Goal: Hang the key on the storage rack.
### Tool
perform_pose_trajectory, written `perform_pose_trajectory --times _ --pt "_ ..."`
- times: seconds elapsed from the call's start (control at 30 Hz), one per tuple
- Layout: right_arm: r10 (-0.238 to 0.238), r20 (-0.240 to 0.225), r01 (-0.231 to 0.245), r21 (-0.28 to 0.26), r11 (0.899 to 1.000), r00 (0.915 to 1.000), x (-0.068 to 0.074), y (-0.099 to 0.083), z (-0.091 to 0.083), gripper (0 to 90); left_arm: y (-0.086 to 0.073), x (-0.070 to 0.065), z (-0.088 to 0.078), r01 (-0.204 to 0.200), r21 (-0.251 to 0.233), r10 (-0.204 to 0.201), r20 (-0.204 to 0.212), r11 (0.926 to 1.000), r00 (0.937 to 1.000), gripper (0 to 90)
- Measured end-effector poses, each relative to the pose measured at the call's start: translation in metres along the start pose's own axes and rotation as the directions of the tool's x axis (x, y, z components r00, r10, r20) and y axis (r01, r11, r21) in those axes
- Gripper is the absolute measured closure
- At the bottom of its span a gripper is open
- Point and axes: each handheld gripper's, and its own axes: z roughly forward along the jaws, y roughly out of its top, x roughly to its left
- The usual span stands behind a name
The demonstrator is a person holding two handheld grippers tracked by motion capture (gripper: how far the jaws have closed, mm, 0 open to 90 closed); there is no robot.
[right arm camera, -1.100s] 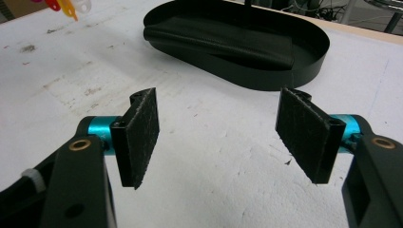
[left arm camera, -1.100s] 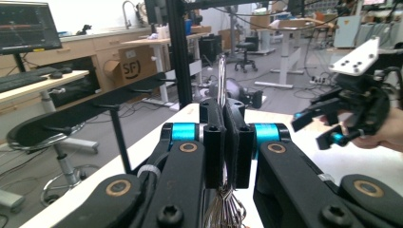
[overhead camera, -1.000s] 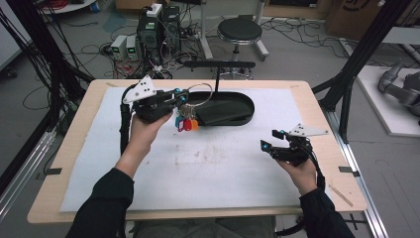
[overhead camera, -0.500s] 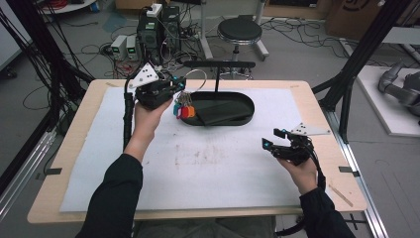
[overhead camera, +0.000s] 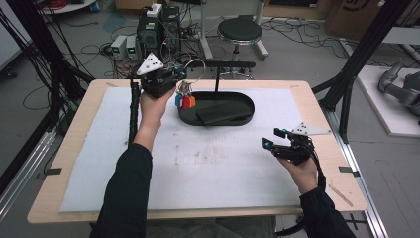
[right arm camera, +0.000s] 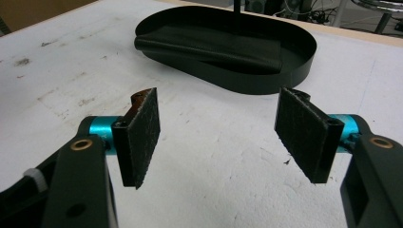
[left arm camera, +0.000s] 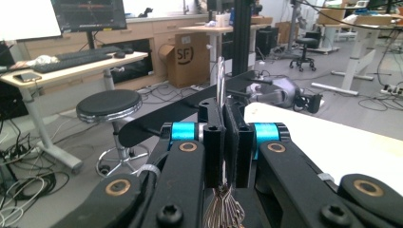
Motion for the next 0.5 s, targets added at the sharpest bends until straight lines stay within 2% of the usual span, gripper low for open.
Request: perform_pose_trajectory --times 0.1,0.3,0.5 --pt "0.000 -0.001 0.000 0.000 1.000 1.0000 0.000 0.000 0.000 33.1 -0.005 0.005 0.004 0.032 0.003 -0.031 -0.013 0.9995 0.9994 86.6" --pt "-0.011 -0.003 0.011 -0.003 1.000 0.9999 0.001 0.000 0.000 33.6 -0.016 0.012 0.013 0.067 0.018 -0.066 -0.027 0.9976 0.9974 86.6" --pt "-0.004 -0.005 0.004 0.002 1.000 1.0000 0.001 0.000 0.000 34.2 -0.028 0.014 0.019 0.081 0.039 -0.080 -0.029 0.9959 0.9964 86.6"
